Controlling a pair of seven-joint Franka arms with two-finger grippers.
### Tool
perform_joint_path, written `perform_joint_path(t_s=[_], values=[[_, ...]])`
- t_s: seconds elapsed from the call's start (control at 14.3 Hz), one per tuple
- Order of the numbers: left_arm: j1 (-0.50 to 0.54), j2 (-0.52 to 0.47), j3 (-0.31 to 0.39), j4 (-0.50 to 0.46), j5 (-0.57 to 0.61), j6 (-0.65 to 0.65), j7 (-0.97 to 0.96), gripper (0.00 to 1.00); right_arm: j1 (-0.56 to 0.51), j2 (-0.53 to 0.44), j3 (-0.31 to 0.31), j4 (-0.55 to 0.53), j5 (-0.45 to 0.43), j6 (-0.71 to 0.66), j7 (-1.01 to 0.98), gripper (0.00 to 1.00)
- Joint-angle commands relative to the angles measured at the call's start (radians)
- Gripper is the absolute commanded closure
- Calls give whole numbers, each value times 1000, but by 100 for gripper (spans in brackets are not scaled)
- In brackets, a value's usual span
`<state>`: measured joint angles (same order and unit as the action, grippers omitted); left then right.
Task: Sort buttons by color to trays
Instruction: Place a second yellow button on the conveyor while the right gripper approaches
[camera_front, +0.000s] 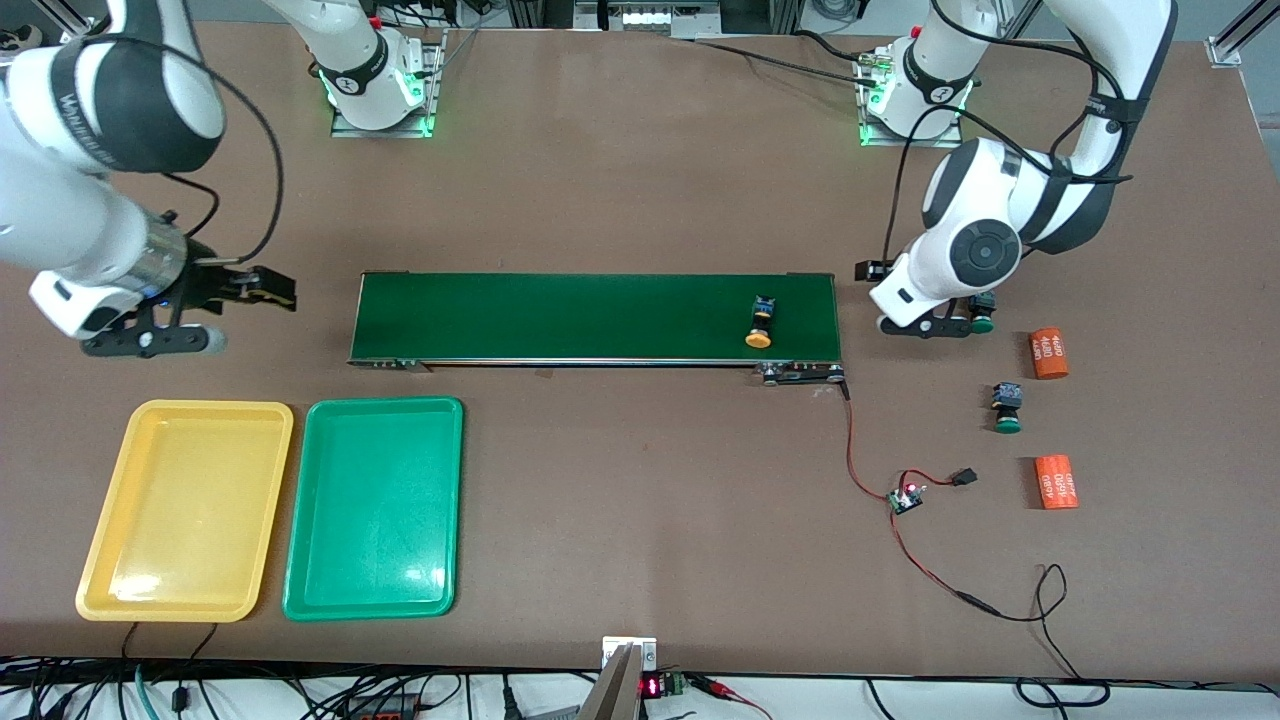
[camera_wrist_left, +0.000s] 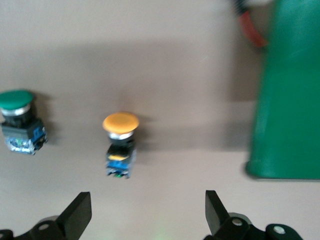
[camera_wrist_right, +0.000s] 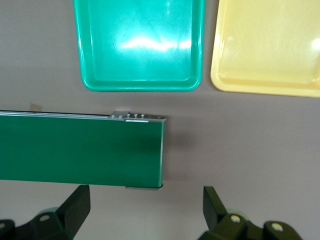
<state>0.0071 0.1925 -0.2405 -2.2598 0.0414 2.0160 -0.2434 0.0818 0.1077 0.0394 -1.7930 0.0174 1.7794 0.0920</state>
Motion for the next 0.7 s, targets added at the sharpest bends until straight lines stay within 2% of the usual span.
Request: perform_joint_path(t_s=[0.0, 0.14, 0.21, 0.42, 0.49, 0.56, 0.63], values=[[10, -34, 27, -94, 5, 76, 76, 0, 50, -95, 1, -124, 22, 46, 124, 0], [21, -30, 39, -212, 6, 302, 119, 0, 93, -99, 2, -135, 24, 64, 153, 0], [21, -27, 47, -245, 6, 373, 134, 0, 125, -95, 1, -149, 24, 95, 156, 0], [21, -13, 47, -273, 6, 433, 156, 0, 225, -88, 1, -195, 24, 195, 266, 0], [19, -5, 47, -289, 6, 469, 157, 7, 252, -80, 1, -198, 24, 208, 300, 0], [19, -4, 47, -303, 6, 489, 159, 25, 281, -71, 1, -195, 24, 212, 337, 0], [19, -5, 47, -305, 8, 488, 161, 49, 312, -63, 1, -195, 24, 221, 378, 0]])
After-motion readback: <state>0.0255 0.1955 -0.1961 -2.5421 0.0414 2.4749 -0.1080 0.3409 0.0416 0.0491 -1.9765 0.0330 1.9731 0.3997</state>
